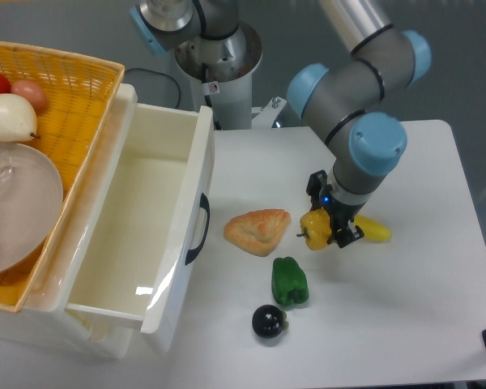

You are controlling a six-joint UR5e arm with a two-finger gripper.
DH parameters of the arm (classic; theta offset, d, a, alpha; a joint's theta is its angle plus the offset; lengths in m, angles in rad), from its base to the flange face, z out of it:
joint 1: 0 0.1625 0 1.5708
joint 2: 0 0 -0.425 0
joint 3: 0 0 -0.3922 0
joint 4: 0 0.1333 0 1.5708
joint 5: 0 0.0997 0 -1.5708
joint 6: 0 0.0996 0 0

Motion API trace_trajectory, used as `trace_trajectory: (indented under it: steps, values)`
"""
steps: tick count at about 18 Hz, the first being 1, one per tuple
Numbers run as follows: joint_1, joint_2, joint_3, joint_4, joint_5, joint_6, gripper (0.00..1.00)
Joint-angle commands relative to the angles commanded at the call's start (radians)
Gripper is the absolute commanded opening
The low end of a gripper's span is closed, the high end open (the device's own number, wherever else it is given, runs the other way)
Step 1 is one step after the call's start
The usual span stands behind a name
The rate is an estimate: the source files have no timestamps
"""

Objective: Pick up the yellow pepper
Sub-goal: 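Lift the grasped yellow pepper up off the table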

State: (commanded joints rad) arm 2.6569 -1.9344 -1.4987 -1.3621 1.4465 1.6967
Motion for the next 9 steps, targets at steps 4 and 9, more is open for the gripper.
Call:
trace_trajectory:
  steps: [4, 9]
  values:
    - [-0.012, 0.034, -0.002, -0.044, -0.003, -0.021, 0.06]
    - [-0.028, 0.031, 0.014, -0.052, -0.006, -0.071, 0.06]
